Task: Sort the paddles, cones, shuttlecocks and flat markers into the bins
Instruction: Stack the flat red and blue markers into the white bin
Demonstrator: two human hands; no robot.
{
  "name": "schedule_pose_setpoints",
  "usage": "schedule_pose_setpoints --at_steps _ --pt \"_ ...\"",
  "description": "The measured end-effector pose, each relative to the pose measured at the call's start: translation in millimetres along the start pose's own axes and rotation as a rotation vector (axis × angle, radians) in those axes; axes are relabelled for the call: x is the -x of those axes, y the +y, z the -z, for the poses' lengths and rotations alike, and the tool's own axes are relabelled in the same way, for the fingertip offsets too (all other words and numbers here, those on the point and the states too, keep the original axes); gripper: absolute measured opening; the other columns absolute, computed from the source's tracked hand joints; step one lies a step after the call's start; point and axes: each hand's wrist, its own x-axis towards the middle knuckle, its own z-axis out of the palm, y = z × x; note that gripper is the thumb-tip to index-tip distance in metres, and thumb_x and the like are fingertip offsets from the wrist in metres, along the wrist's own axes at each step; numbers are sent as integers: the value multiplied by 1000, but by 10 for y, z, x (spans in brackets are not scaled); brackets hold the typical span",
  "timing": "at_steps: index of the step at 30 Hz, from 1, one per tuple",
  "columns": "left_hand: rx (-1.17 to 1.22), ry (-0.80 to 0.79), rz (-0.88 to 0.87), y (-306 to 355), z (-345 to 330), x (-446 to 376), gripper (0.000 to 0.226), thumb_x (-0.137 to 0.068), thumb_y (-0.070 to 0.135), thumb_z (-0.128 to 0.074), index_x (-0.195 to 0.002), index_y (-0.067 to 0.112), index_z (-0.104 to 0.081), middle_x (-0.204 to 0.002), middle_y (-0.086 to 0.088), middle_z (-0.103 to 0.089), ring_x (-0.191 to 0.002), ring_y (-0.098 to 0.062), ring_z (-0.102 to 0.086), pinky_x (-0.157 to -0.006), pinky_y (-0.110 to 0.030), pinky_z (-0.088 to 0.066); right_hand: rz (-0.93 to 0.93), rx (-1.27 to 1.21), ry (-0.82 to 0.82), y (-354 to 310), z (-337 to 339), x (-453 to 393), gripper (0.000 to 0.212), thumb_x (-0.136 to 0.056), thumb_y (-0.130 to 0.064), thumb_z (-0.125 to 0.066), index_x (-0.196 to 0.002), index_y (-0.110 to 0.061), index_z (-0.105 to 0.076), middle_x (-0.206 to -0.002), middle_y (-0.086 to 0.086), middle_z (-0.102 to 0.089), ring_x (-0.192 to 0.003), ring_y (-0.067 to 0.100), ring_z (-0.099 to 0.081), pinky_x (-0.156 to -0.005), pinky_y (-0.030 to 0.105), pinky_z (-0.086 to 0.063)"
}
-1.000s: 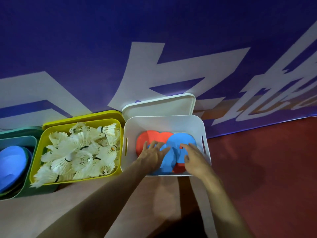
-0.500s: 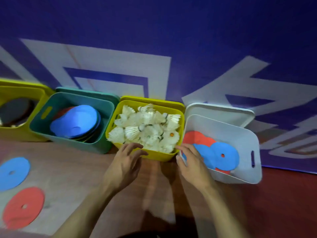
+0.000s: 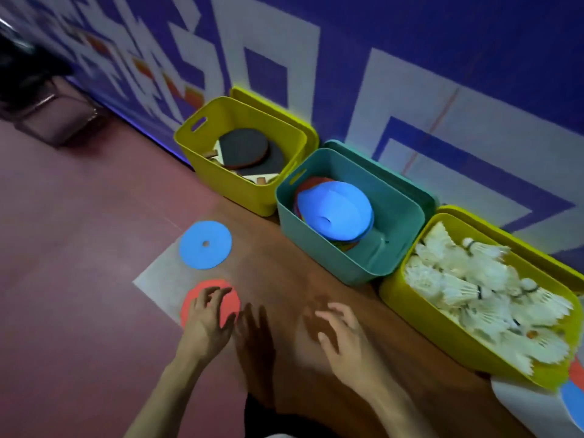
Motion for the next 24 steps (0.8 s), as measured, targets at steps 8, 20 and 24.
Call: schedule_pose_setpoints --at_steps 8,20,24 --pt "-99 -111 177 -816 142 -750 64 -67 29 -80 -119 -2 -58 -109 -23 -58 -91 -47 -59 -78 -54 -51 -60 85 -134 -309 -150 -539 37 -101 -35 -49 -138 -33 -49 -149 -16 -23 -133 4 -40 -104 27 -44" --pt "-397 -330 93 -925 -214 -945 88 -53 48 -90 -128 22 -52 -116 -11 -42 -101 -31 -43 -84 -43 -45 -115 92 -110 -503 -125 -996 37 -101 -30 -50 -138 -32 -48 -152 -15 -17 -122 6 -51 -96 30 -50" --pt "-330 -259 159 -976 -286 -764 85 -61 52 -85 -130 25 -45 -123 -13 -36 -104 -33 -38 -87 -48 -45 -3 195 -202 -784 -289 -1326 40 -100 -30 -52 -140 -31 -48 -155 -11 -16 -129 12 -48 -102 33 -50"
